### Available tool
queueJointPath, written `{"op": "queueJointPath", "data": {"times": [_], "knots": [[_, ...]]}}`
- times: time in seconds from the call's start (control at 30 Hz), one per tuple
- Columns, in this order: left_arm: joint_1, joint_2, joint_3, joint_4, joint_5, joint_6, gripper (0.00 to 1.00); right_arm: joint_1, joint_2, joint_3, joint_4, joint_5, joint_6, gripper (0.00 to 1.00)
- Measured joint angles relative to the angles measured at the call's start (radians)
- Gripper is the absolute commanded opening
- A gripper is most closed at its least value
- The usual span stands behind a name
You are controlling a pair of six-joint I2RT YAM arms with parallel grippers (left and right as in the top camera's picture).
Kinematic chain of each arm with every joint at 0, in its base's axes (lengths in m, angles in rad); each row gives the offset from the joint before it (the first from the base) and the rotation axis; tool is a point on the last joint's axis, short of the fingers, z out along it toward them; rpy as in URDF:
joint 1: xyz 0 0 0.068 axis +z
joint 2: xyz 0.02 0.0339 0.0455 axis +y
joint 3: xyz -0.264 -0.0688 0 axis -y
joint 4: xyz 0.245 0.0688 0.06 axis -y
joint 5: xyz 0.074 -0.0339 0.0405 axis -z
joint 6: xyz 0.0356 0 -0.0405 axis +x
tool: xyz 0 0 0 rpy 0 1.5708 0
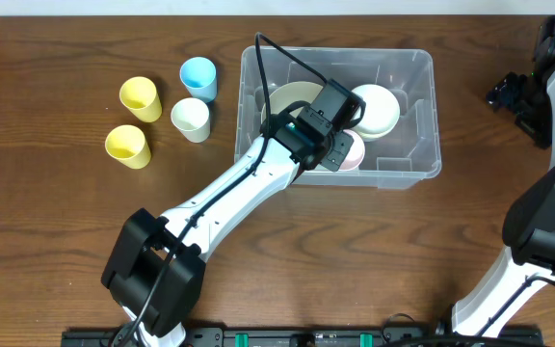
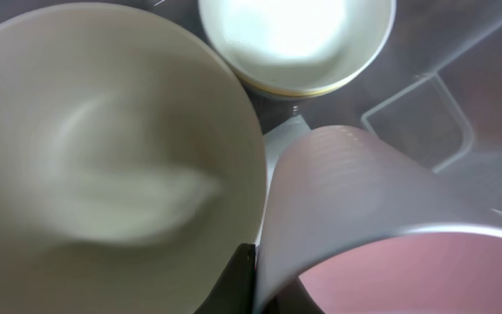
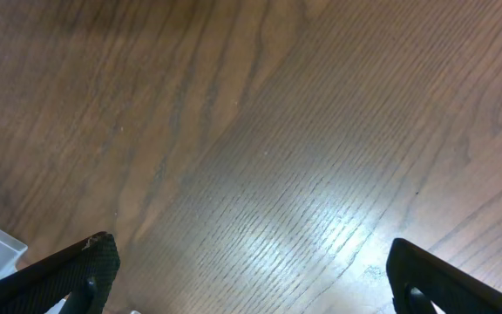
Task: Pack container
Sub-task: 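Lower the pink cup into the bin and open the left gripper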
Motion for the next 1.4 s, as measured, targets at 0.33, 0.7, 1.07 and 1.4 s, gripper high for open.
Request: {"op": "queueJointPath", "data": {"times": [0.33,0.7,1.07,1.4], "knots": [[0.026,0.000,0.000,-0.037,-0.011,0.000,0.06,0.000,0.000,0.000,0.000,0.000,0.000,0.99],[0.068,0.001,0.000,-0.024,-0.019,0.000,0.06,0.000,0.000,0.000,0.000,0.000,0.000,0.99],[0.068,0.001,0.000,-0.036,-0.026,0.000,0.06,0.000,0.000,0.000,0.000,0.000,0.000,0.99],[0.068,0.001,0.000,-0.069,-0.027,-0.002,0.07,0.000,0.000,0.000,0.000,0.000,0.000,0.99]]}}
